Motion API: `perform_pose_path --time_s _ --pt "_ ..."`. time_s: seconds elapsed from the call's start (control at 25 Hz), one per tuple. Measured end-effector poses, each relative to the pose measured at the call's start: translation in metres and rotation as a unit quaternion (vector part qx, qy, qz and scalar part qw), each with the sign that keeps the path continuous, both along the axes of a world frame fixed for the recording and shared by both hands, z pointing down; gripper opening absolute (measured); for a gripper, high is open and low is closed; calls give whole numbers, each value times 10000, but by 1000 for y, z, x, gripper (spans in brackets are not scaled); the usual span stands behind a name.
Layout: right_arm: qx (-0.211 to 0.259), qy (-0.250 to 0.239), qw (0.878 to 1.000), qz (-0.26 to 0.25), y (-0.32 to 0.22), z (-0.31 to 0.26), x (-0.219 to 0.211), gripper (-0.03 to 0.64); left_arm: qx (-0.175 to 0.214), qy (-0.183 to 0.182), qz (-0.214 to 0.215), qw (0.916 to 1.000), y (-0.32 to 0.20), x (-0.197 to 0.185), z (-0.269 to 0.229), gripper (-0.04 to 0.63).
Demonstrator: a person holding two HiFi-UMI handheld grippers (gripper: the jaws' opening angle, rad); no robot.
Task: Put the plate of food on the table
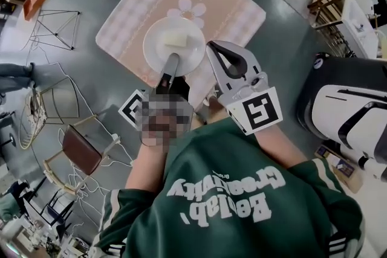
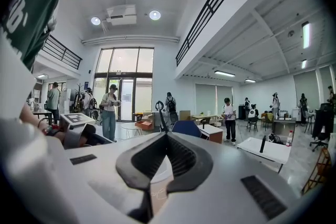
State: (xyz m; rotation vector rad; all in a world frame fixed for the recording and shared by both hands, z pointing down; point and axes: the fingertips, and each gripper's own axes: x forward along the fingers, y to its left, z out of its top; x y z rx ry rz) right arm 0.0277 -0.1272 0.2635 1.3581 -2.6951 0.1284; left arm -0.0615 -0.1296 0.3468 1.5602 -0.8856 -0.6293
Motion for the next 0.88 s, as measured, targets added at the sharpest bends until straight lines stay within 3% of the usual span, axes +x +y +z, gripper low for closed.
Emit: perform_pose_path --time_s 0.88 --pt "-472 -99 9988 -81 -108 55 22 15 -426 -233 -114 9988 -99 21 65 21"
